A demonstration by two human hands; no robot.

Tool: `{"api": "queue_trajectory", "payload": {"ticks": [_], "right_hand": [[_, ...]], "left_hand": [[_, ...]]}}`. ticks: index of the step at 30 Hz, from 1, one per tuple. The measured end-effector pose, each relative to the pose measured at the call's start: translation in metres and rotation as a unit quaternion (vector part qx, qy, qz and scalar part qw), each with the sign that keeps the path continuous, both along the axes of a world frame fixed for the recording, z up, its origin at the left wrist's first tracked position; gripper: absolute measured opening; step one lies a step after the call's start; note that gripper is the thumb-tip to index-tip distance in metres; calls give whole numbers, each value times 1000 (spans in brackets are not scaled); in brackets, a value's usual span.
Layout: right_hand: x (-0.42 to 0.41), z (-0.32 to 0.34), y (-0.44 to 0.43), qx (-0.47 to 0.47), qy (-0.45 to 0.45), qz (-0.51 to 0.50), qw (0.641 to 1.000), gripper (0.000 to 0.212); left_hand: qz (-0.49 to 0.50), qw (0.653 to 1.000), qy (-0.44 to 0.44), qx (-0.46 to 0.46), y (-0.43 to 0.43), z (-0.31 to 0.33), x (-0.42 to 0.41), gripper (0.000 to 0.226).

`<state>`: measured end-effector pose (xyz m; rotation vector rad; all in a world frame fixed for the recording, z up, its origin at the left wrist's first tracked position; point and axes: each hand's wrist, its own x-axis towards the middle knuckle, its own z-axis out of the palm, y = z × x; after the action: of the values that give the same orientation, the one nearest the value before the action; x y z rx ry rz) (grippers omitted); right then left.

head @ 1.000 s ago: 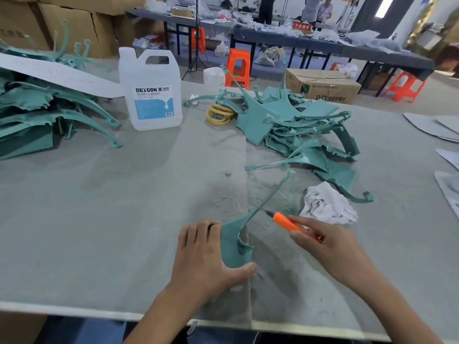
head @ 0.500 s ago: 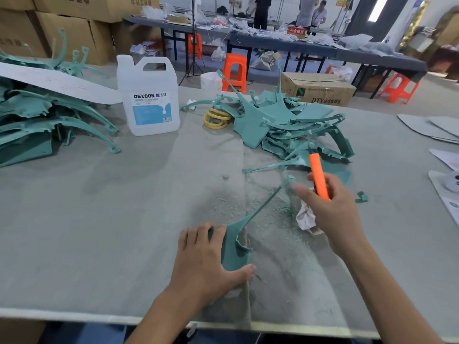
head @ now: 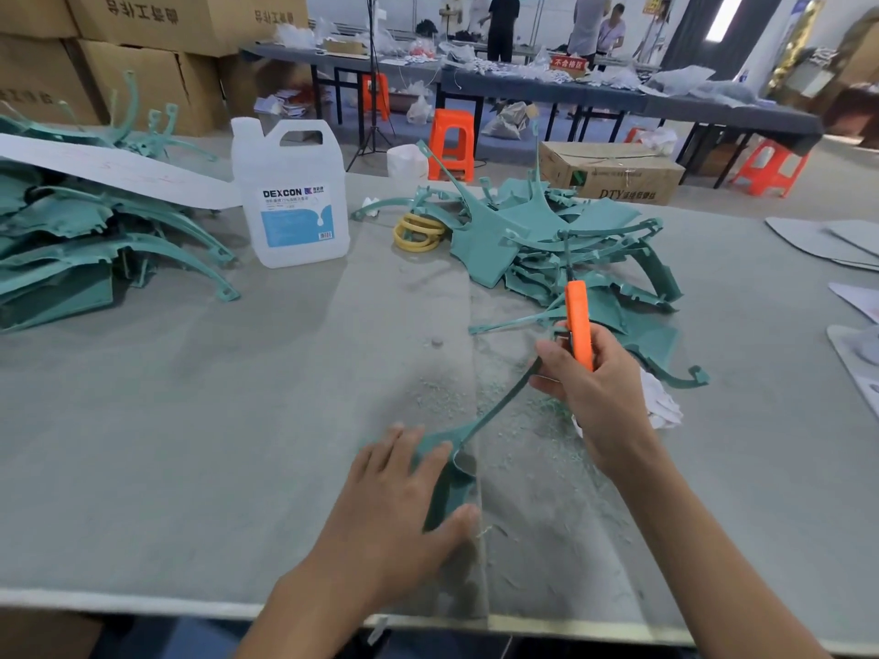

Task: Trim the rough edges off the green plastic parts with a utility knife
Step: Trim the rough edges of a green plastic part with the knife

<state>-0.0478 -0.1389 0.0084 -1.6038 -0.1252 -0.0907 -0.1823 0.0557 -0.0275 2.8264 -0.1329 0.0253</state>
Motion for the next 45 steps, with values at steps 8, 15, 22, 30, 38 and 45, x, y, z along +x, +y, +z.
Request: {"api": "queue_trajectory", "payload": {"ticks": [8, 15, 22, 30, 38, 45], "right_hand": [[-21, 13, 0, 149, 19, -57, 987, 15], [-58, -10, 19, 323, 190, -22, 927, 3], [-71, -50, 2, -85, 119, 48, 988, 7], [-86, -62, -7, -393, 5, 129, 911, 45], [-89, -64, 0, -440, -6, 127, 889, 40], [-88, -60, -2, -419, -16, 97, 903, 41]], "left_hand": [[-101, 921, 80, -368, -81, 10, -53, 23], [223, 603, 10, -766, -49, 4, 21, 42], [221, 636, -167, -720, 9, -22, 14, 20], [258, 620, -172, -721, 20, -55, 16, 40], [252, 629, -180, -713, 19, -56, 15, 38], [253, 634, -182, -708, 20, -58, 14, 42]]}}
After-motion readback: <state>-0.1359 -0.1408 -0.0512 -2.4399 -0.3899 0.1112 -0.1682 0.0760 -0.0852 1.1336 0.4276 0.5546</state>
